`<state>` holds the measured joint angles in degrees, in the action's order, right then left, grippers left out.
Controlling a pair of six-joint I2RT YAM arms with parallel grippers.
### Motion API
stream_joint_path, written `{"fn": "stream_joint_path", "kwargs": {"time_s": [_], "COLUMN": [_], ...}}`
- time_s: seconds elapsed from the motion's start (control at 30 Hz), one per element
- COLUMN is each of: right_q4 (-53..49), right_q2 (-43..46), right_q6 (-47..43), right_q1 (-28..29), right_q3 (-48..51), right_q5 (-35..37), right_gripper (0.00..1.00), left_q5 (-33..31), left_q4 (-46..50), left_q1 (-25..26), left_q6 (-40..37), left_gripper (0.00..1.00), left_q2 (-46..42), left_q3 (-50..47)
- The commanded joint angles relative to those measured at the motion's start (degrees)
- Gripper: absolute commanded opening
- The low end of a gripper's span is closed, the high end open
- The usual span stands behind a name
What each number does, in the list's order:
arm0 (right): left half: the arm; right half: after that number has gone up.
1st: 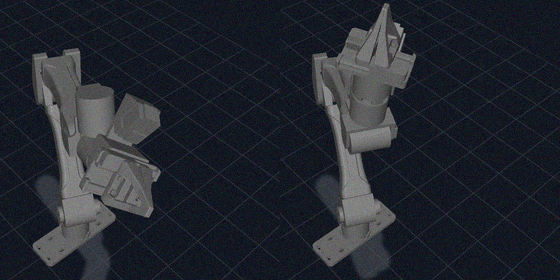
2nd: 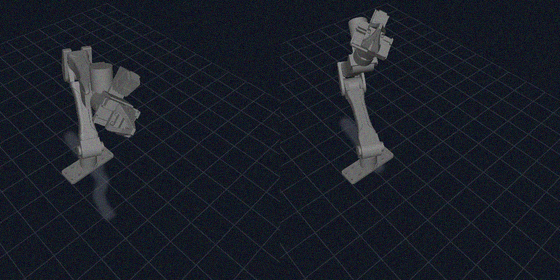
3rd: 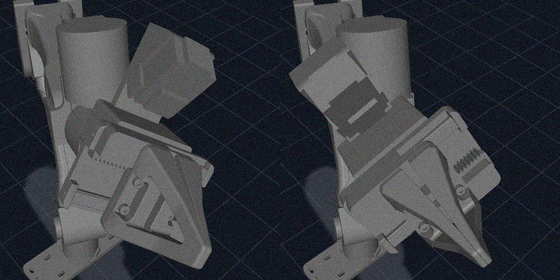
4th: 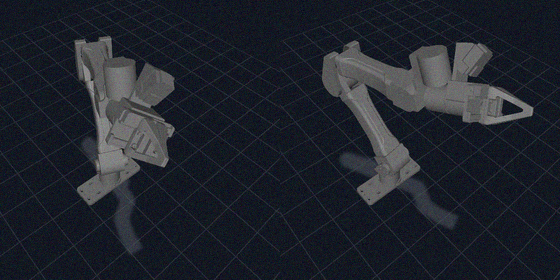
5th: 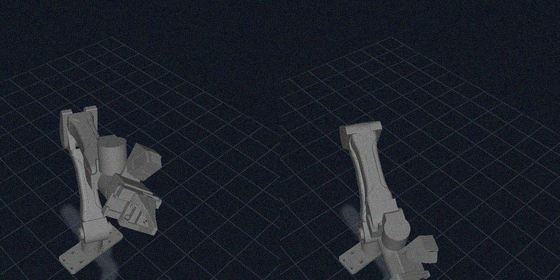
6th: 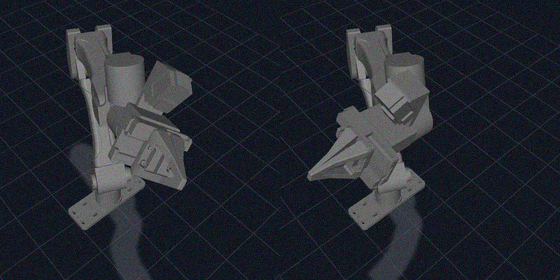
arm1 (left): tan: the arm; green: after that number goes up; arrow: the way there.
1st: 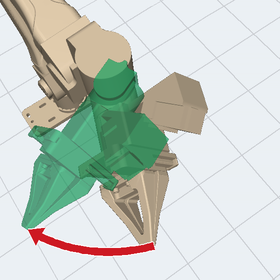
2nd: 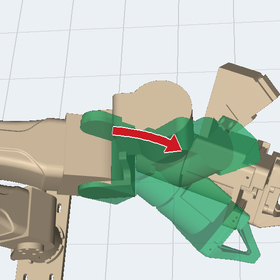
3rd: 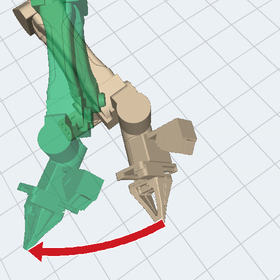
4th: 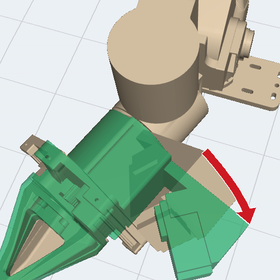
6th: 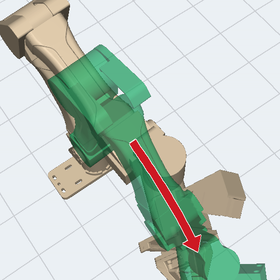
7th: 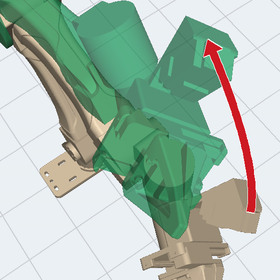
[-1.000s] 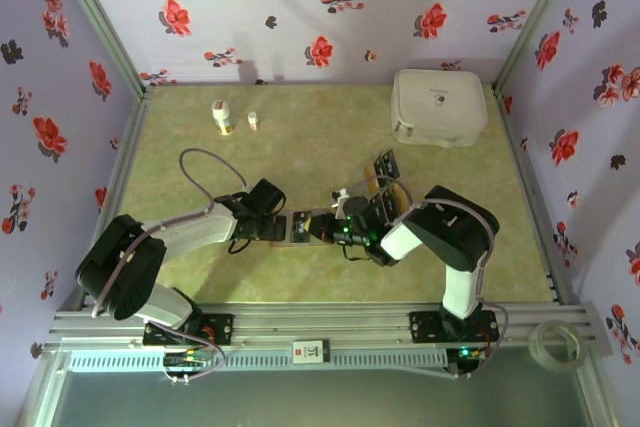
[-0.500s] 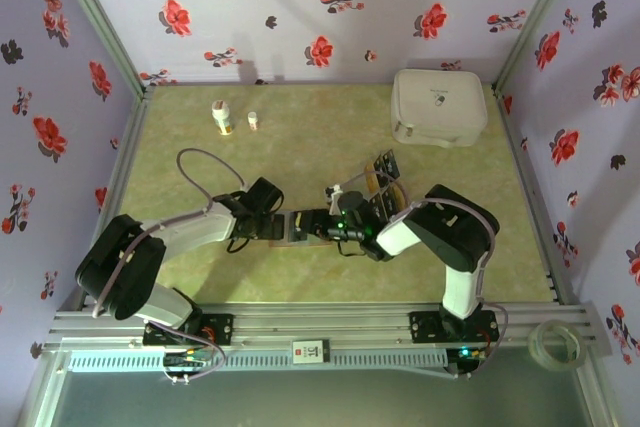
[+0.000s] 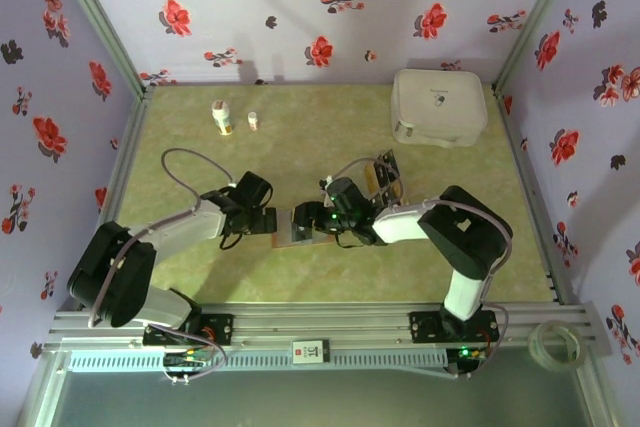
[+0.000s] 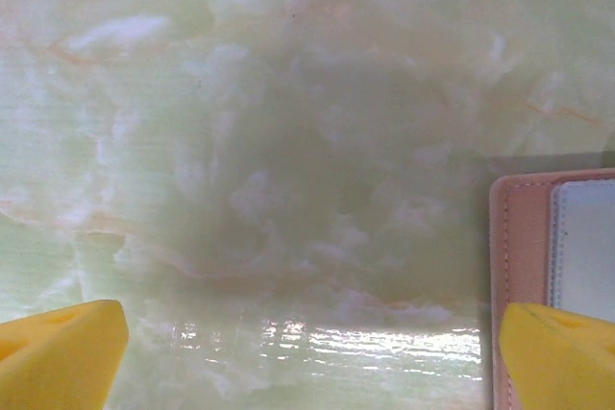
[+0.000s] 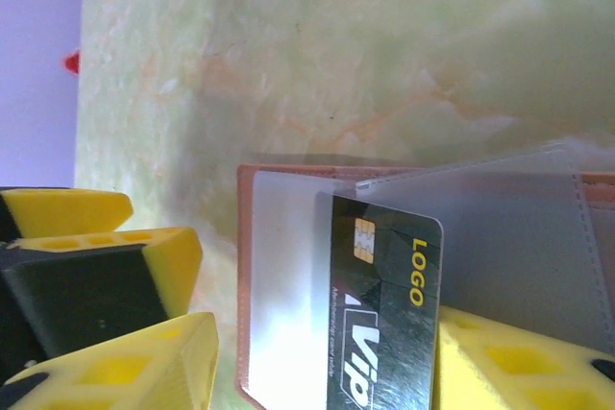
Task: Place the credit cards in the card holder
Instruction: Insert the credit card into the card slot.
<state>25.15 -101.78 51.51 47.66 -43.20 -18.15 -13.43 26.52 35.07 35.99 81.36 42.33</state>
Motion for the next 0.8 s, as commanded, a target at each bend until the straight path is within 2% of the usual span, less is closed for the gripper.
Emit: {"fn": "stream_joint_path", "kwargs": {"time_s": [0.0, 0.17, 0.3, 0.37, 0.5, 0.57, 0.77], "right_q4": [-13.4, -20.9, -28.3, -31.8, -38.5, -40.4, -42.0], "right_q2": [3.1, 6.6, 7.3, 7.0, 5.1, 4.1, 1.0], "right_q6": [-5.2, -8.3, -11.1, -12.3, -14.9, -15.8, -17.1], "right_q1": [-0.2, -0.2, -0.2, -0.2, -0.1, 0.0, 0.2], "right_q3": [-4.3, -6.9, -9.2, -10.6, -13.8, -15.1, -17.9], "right_q5": [3.4, 6.3, 10.1, 11.7, 15.3, 16.1, 16.2], "right_gripper": [0.61, 0.62, 0.58, 0.52, 0.26, 0.18, 0.09], "left_q5": [0.7, 0.9, 0.9, 0.6, -0.9, -1.7, -3.0], "left_q4": [1.8, 2.1, 2.2, 2.4, 3.5, 4.0, 5.0], "left_q1": [-0.9, -1.3, -1.4, -1.5, -1.5, -1.4, -1.5], "left_q6": [1.3, 1.6, 2.3, 2.9, 4.0, 4.4, 4.8], "left_gripper": [1.0, 1.0, 1.0, 1.0, 1.0, 1.0, 1.0], "left_q2": [-0.9, -0.2, 0.4, 0.7, 0.7, 0.6, 1.4], "left_q3": [-0.5, -0.8, -1.6, -1.9, -2.4, -2.5, -1.8]}}
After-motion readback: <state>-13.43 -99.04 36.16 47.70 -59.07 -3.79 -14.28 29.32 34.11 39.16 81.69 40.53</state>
